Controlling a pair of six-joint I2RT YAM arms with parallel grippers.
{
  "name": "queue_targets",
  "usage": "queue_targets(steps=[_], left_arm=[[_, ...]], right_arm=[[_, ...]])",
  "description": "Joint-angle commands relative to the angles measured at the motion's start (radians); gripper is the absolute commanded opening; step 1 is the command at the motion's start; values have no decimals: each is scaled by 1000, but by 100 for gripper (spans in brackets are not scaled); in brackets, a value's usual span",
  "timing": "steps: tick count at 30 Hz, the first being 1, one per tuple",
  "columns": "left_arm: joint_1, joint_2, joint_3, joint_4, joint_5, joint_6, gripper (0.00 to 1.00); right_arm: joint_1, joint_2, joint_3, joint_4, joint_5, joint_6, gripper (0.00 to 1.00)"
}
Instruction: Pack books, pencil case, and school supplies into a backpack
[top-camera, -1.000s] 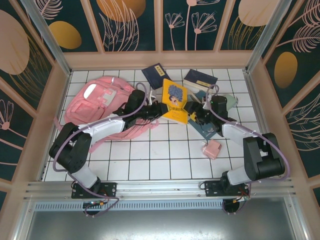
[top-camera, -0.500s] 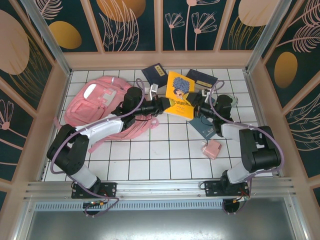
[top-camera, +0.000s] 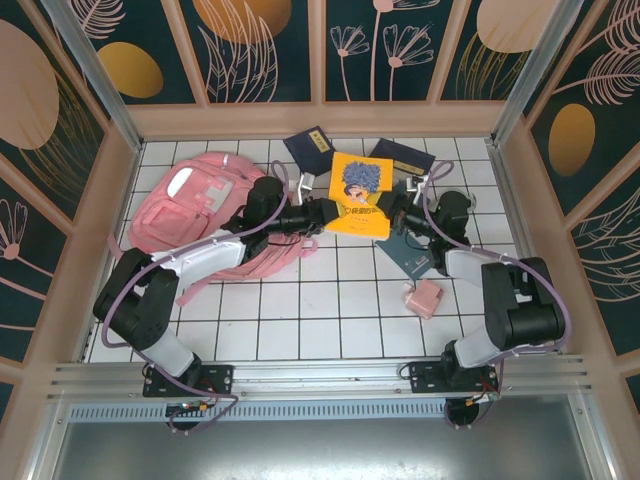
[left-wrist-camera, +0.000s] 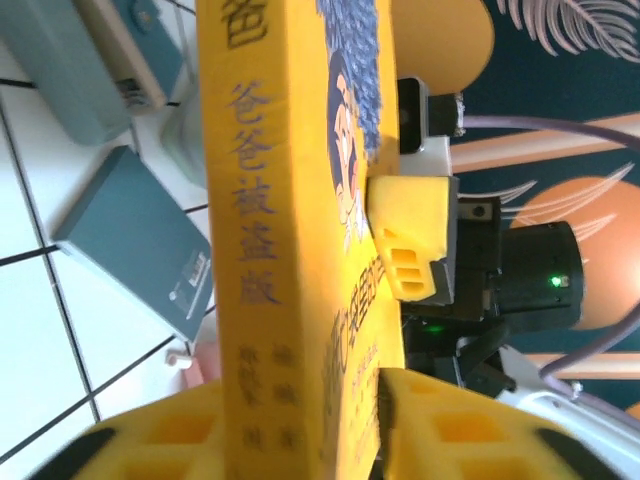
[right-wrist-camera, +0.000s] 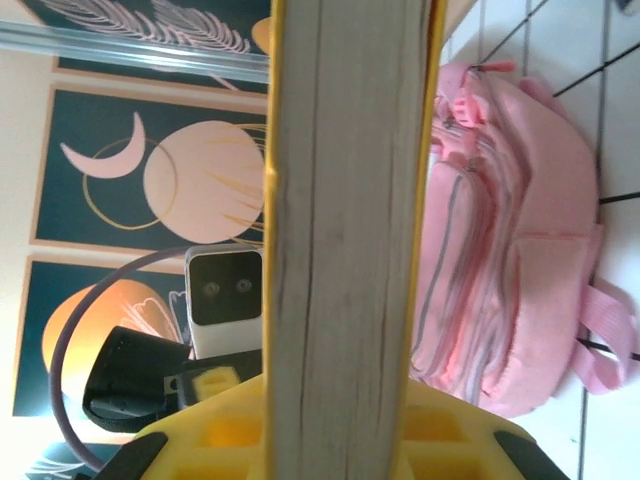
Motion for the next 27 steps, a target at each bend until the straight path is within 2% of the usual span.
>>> queue_targets(steps=[1,4,7,11,15,17,19,27], left_arm=[[34,-27,70,-181,-47,162,47],[56,-41,87,-332,-129,258,51],[96,-56,105,-495,-259,341,53],[140,-83,144,-713,-508,466,54],[144,-82,196,-882,-753,585,56],[144,-64,207,-932,-813,639,55],[144,-50,204,-950,-831,681,55],[145,22,196,-956,-749,788,57]], right_arm=[[-21,-65,11,-152,33,-140,0],[-15,-92,23,-268,69,-214,0],[-6,-110,30,-349,96,-267,0],[13,-125,21,-376,112,-289,0],[31,-126,22,-407,128,-312,0],[40,-124,25,-412,132,-316,0],[45,-120,30,-416,135,-319,0],[76,-92,49,-416,140,-322,0]])
